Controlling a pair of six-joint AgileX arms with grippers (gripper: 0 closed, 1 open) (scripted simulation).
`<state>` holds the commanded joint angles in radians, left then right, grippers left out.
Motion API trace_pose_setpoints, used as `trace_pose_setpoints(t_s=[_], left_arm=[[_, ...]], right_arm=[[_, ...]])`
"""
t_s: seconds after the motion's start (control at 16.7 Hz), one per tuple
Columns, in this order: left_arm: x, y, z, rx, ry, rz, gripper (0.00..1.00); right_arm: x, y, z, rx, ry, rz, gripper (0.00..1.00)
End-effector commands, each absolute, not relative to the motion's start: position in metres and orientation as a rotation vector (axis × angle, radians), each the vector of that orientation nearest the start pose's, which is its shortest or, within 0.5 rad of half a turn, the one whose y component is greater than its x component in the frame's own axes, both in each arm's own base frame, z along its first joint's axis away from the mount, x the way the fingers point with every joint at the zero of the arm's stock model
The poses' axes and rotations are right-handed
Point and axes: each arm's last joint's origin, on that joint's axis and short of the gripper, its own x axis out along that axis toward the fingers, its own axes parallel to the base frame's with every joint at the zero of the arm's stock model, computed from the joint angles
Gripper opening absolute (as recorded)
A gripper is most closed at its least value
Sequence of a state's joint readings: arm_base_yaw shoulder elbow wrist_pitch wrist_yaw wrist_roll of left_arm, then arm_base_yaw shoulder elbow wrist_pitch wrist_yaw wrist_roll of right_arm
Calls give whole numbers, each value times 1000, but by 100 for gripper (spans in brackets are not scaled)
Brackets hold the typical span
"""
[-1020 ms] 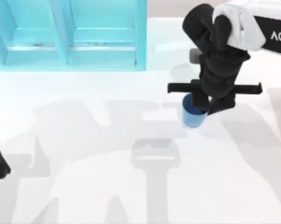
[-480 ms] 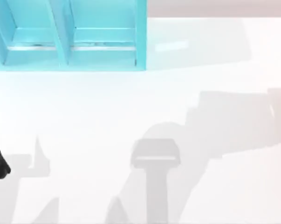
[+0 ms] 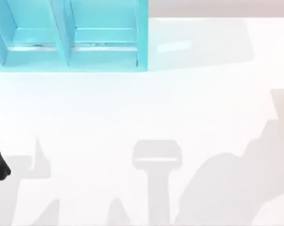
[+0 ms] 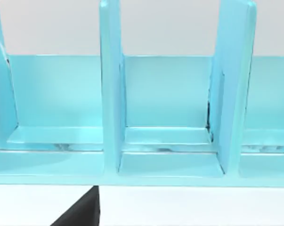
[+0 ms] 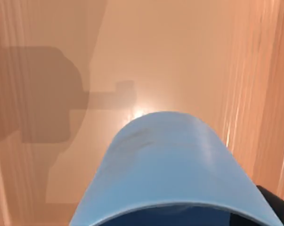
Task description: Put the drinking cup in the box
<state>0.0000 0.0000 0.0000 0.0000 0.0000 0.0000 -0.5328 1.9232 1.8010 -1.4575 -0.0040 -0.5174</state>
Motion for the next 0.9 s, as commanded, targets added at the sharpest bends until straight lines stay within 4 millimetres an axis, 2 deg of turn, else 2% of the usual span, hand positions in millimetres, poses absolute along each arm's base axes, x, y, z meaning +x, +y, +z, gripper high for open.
trace_pose_setpoints(t_s=[0.3,0.42,0.66,0.9], left_arm=[[106,-1,160,0,0,0,100],[106,-1,160,0,0,0,100],[106,-1,160,0,0,0,100],[106,-1,160,0,0,0,100]], right_arm=[[320,-181,273,11,1579,0,0],[321,-180,261,12,1572,-5,0],[319,-175,223,15,1579,-1,0],[318,-173,214,15,1576,-1,0]])
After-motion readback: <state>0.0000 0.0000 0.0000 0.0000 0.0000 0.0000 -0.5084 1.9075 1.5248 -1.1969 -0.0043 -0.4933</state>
